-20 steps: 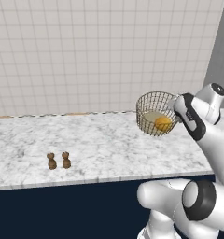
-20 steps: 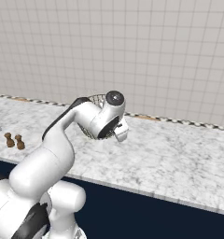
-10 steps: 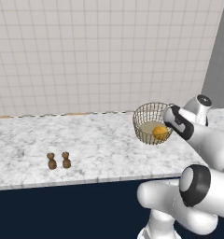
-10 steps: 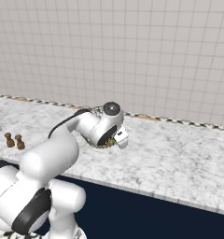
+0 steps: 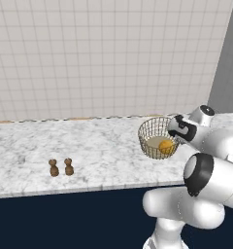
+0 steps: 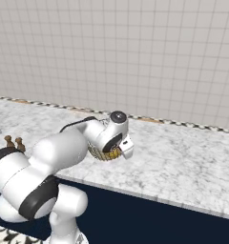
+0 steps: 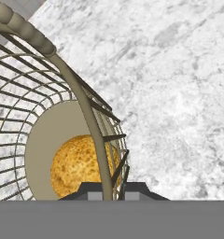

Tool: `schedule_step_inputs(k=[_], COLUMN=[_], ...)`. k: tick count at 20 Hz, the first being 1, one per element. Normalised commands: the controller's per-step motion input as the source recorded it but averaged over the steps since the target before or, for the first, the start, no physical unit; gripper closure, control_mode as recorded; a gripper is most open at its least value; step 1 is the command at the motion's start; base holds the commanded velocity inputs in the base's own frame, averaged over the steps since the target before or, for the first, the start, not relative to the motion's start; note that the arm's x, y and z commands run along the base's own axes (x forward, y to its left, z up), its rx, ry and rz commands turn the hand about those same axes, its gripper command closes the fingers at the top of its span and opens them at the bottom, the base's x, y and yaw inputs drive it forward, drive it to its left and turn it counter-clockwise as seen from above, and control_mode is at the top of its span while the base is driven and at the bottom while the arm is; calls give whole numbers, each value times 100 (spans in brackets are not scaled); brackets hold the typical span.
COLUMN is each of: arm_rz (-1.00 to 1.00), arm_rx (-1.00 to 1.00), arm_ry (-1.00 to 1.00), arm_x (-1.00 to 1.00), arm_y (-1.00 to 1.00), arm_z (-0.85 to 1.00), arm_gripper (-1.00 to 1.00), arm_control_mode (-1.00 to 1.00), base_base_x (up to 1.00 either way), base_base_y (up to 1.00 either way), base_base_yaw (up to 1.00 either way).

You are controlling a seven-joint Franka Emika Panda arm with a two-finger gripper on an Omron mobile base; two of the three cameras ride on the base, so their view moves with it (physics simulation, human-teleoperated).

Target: Open the cabinet, pick up the bread from the cabinet and place it in the basket. Then move the basket to the dining counter.

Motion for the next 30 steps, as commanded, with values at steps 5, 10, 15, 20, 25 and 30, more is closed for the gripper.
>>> schedule_step_inputs(k=[5, 10, 15, 20, 25, 30], arm_rz=[0, 0, 7, 17, 23, 20], arm_rx=[-1, 0, 4, 14, -1, -7], arm_ry=[12, 11, 1, -8, -2, -7], arm_x=[17, 12, -1, -19, -54, -84], arm_y=[0, 0, 0, 3, 28, 44], arm_z=[-44, -40, -1, 36, 70, 77], arm_gripper=[100, 100, -100, -100, -100, -100], arm_control_mode=[-100, -100, -100, -100, -100, -100], base_base_x=[0, 0, 0, 0, 0, 0], base_base_y=[0, 0, 0, 0, 0, 0], base_base_yaw=[0, 0, 0, 0, 0, 0])
